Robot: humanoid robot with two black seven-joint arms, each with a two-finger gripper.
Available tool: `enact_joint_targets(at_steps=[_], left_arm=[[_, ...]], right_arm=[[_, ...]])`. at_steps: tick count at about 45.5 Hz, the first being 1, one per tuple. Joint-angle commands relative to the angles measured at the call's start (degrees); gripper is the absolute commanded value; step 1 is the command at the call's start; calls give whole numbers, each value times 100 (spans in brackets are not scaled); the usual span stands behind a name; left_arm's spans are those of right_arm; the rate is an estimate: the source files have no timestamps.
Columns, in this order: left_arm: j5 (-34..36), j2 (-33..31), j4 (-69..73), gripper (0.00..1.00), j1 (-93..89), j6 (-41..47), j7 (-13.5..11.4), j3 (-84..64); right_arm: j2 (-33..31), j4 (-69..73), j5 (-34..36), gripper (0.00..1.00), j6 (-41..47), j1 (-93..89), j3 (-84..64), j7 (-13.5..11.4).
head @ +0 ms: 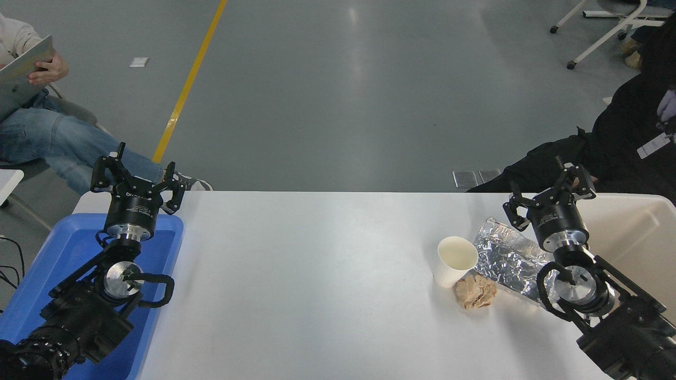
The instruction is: Pick up paper cup place in dustbin
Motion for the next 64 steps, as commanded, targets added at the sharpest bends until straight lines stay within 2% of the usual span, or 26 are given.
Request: enact_joint_targets(at_steps=[1, 38, 44, 53, 58, 64], left_arm=[[0, 1, -1, 99, -1, 0, 0, 5], [0, 1, -1, 99, -9, 0, 0, -4], [0, 1, -1, 99, -1, 0, 0, -4], [0, 1, -1, 99, -1, 0, 0, -4], [0, 1, -1, 99, -1, 0, 0, -4], [0, 1, -1, 99, -1, 0, 0, -4]], right_arm=[[0, 29, -1, 100, 4, -5, -1, 1], [-114, 20, 8, 100, -31, 48, -63, -17], [-359, 117, 43, 100, -31, 4, -220, -8], [-1457, 134, 1114, 100, 22, 864, -2696, -8], [-2029, 134, 1344, 100, 22, 1813, -4621, -8], [-2328, 301, 1388, 100, 30, 3017, -6898, -17]])
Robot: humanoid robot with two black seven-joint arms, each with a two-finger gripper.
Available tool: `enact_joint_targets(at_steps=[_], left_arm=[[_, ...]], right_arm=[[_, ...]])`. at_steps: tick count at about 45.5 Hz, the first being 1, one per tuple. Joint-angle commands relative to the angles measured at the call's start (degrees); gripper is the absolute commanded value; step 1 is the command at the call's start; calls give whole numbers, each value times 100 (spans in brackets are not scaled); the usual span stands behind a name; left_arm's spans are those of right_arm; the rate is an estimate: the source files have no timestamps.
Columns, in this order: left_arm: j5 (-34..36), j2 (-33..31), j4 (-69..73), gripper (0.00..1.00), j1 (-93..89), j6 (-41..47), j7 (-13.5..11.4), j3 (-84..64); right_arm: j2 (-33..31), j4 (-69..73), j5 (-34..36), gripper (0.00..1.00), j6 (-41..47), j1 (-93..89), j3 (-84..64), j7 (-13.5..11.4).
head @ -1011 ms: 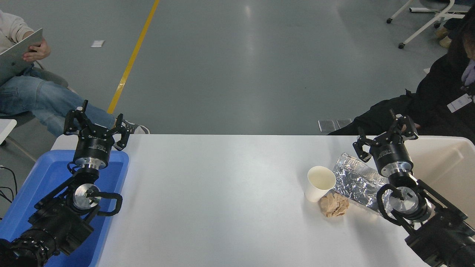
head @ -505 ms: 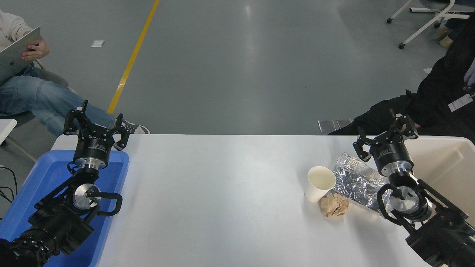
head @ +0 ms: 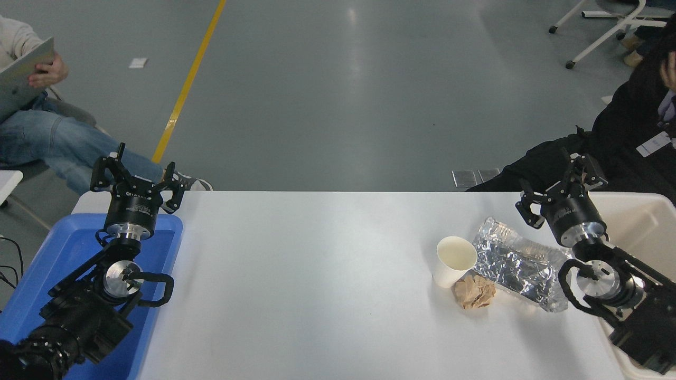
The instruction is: Pick up paper cup place in dustbin
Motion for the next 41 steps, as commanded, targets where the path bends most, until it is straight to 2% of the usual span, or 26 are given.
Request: enact_joint_targets(at_steps=[1, 10, 16, 20, 29, 32, 35, 41], left_arm=[[0, 0, 7, 99, 4, -1, 0, 1], [0, 0, -1, 99, -5, -1, 0, 1], [0, 0, 7, 99, 4, -1, 0, 1], [9, 0, -1, 99, 4, -1, 0, 9], [0, 0, -1, 99, 4, -1, 0, 9], [0, 0, -1, 99, 4, -1, 0, 9], [0, 0, 7, 99, 4, -1, 0, 9], [0, 0, 8, 99, 4, -1, 0, 9]], right_arm=[[-856, 197, 418, 100, 26, 1887, -3714, -6], [-891, 575, 409, 100, 412, 3698, -6448, 3], [-795, 1066, 418, 100, 561, 4436, -7415, 3], [-733, 1348, 409, 100, 1044, 5235, -8232, 3], [83, 1410, 85, 100, 2292, 6335, -9262, -120], [400, 1410, -345, 100, 2600, 6546, -9298, -383], [681, 1419, -610, 100, 2960, 6845, -9254, -822], [1209, 1471, -707, 99, 3506, 7285, -9044, -2043]])
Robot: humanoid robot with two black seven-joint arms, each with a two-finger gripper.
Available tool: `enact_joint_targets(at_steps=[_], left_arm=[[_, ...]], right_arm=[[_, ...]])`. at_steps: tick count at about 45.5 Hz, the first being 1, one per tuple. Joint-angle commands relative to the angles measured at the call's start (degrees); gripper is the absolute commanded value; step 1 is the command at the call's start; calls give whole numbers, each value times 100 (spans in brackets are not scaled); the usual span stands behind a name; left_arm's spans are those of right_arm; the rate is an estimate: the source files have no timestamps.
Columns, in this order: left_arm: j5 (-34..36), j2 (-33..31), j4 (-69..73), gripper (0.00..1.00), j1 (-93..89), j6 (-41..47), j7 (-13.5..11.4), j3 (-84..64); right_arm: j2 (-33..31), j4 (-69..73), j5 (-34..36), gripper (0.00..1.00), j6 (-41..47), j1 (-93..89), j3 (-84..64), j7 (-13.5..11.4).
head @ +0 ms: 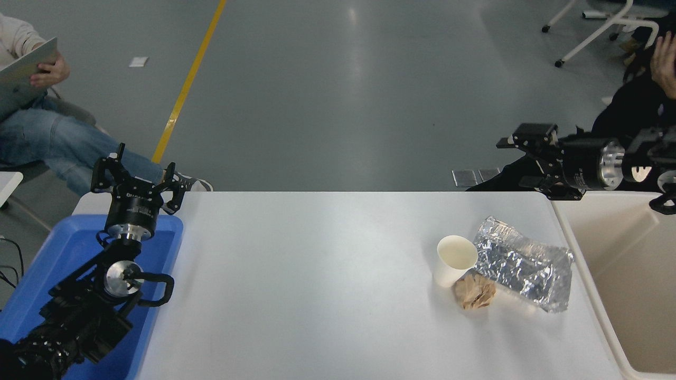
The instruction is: Pick up paper cup place in dustbin
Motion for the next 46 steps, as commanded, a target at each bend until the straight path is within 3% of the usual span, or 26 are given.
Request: enact_joint_targets(at_steps=[1, 4, 6, 10, 23, 42, 46], left_arm=[[0, 0, -3, 99, 1, 1, 1, 1], [0, 0, 6, 99, 1, 1, 1, 1], [0, 0, -3, 99, 1, 1, 1, 1], [0, 0, -3, 99, 1, 1, 1, 1], [0, 0, -3, 99, 1, 1, 1, 1], [9, 0, -3, 99, 1, 1, 1, -8], [9, 0, -3, 99, -8, 1, 1, -8]], right_arm=[[955, 163, -461, 99, 1085, 1081, -191, -1640], [1157, 225, -452, 99, 1085, 1239, -50, -2290], [1341, 260, -452, 99, 1085, 1354, -41, -2599], [1667, 313, -434, 99, 1085, 1530, -41, -2837], [2001, 304, -417, 99, 1085, 1302, -32, -2873], [1984, 190, -443, 99, 1085, 687, 135, -2872], [1966, 181, -478, 99, 638, 379, 188, -2864]])
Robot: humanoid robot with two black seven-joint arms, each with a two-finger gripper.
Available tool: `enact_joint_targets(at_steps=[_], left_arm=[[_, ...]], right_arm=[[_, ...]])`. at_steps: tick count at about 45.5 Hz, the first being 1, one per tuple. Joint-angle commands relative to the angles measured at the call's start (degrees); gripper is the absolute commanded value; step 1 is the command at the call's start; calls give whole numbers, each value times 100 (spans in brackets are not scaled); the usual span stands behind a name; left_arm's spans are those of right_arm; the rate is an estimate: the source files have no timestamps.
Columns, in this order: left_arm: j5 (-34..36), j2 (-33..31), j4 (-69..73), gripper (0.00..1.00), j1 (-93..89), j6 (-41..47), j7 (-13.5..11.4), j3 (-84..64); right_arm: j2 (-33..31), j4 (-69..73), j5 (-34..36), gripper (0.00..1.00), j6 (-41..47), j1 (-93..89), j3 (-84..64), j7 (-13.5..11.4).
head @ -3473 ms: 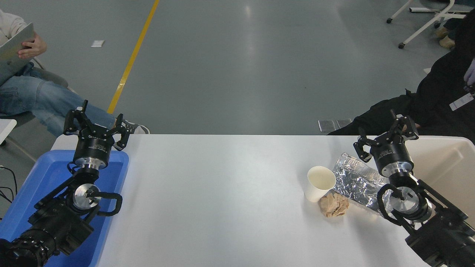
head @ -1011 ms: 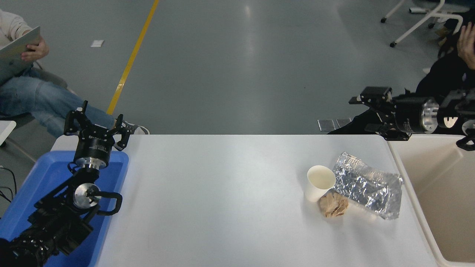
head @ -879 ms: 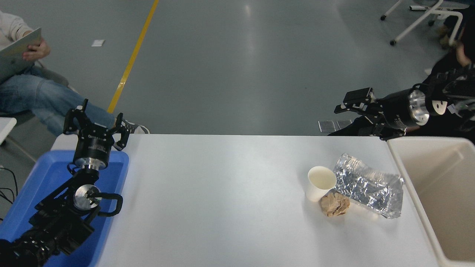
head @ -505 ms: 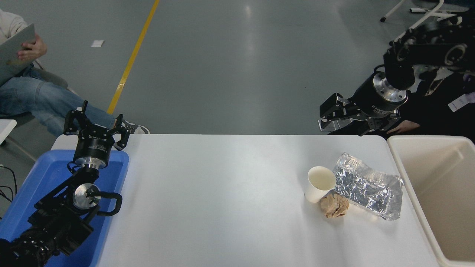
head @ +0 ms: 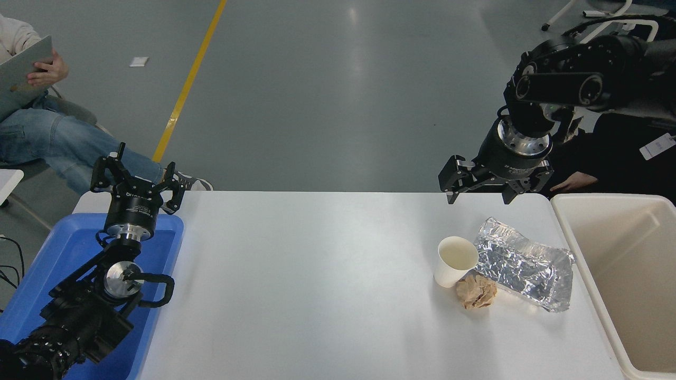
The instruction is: Pick up paper cup place in dustbin
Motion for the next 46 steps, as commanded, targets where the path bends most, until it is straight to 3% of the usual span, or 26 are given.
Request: enact_joint_targets(at_steps=[1, 23, 38, 46], left_arm=[[3, 0, -1, 99, 0, 0, 0, -9], [3, 0, -1, 99, -9, -9, 0, -9], [3, 0, -1, 99, -9, -9, 0, -9], [-5, 0, -1, 99, -9, -9, 0, -9]], right_arm=[[9, -43, -44, 100, -491, -620, 124, -23], [88, -755, -905, 98, -1880, -2256, 177, -23], [123, -983, -923, 97, -2284, -2748, 494, -23], [194, -1247, -914, 90, -2531, -2994, 511, -23]])
